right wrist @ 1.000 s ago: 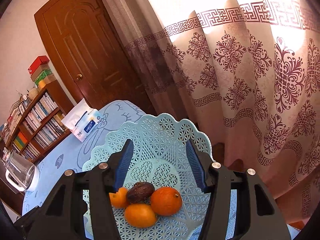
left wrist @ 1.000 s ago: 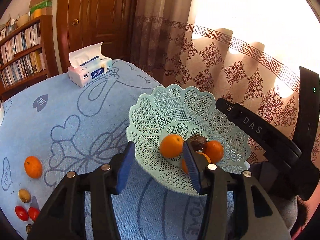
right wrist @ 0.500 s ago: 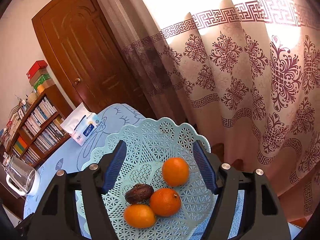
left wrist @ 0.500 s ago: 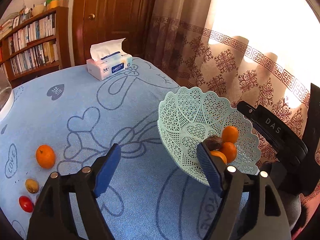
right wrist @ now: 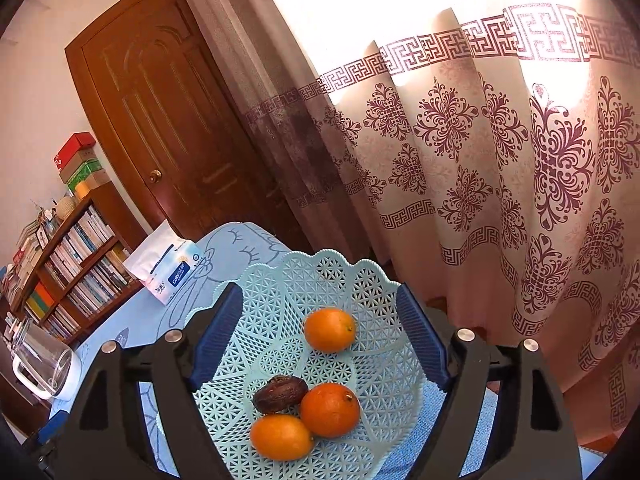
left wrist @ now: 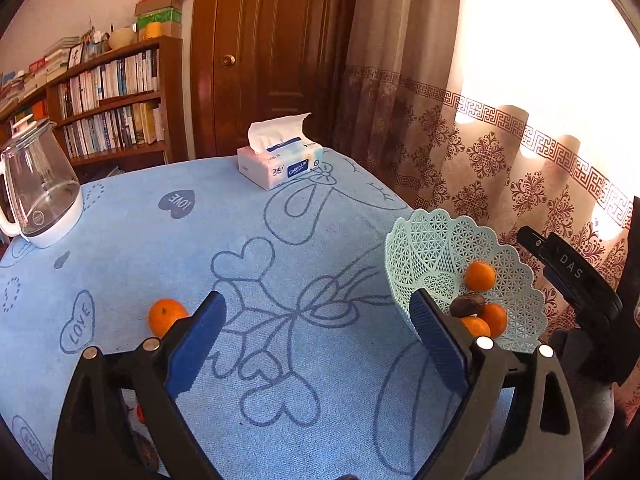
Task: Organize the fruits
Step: 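Move both tools away from the basket back over the fruit on the table, then grasp the second dark brown fruit with the left tool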
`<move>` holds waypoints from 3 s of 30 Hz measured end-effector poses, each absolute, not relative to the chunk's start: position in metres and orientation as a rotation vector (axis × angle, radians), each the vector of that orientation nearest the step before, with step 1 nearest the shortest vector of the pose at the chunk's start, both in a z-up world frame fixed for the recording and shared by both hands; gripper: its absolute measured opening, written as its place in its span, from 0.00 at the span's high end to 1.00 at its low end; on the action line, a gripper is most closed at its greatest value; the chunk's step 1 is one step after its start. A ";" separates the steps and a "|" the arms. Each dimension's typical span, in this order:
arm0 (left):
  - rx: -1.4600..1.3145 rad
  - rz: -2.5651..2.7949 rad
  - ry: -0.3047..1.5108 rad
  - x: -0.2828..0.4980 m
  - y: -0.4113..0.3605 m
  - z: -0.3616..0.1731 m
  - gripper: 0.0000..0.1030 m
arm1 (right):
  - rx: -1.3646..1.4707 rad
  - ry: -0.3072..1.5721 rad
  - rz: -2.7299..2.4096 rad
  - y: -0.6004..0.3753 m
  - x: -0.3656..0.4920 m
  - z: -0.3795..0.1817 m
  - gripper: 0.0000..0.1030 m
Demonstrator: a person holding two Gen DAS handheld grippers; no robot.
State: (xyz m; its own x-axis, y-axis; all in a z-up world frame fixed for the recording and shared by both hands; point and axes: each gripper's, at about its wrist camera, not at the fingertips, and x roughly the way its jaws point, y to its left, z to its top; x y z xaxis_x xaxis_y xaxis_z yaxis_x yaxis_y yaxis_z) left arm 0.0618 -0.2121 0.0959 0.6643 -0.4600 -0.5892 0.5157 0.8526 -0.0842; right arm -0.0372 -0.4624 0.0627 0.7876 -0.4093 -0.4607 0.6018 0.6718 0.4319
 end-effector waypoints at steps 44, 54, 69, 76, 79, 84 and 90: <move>-0.054 -0.111 0.651 0.038 -0.008 0.076 0.09 | 0.360 0.280 -0.288 -0.335 -0.042 0.103 0.11; 0.017 -0.203 0.720 0.033 -0.037 0.049 0.09 | 0.265 0.347 -0.225 -0.308 -0.028 0.087 0.11; 0.108 -0.318 0.787 0.033 -0.068 0.023 0.23 | 0.206 0.423 -0.145 -0.290 -0.014 0.071 0.11; 0.112 -0.325 0.848 0.042 -0.070 0.009 0.41 | 0.197 0.432 -0.135 -0.288 -0.013 0.069 0.11; 0.104 -0.321 0.859 0.044 -0.068 0.008 0.48 | 0.194 0.436 -0.131 -0.287 -0.012 0.068 0.11; 0.115 -0.337 0.848 0.040 -0.070 0.009 0.59 | 0.190 0.443 -0.126 -0.286 -0.011 0.067 0.11; 0.077 -0.348 0.816 0.037 -0.064 0.015 0.59 | 0.180 0.452 -0.110 -0.284 -0.009 0.065 0.11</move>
State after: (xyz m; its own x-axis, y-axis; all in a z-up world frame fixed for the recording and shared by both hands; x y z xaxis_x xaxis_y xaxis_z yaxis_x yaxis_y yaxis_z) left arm 0.0371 -0.0641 0.0154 0.6320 -0.2741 -0.7248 0.3331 0.9406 -0.0653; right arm -0.0095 -0.2836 0.0649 0.8941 -0.0653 -0.4431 0.1449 0.9783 0.1482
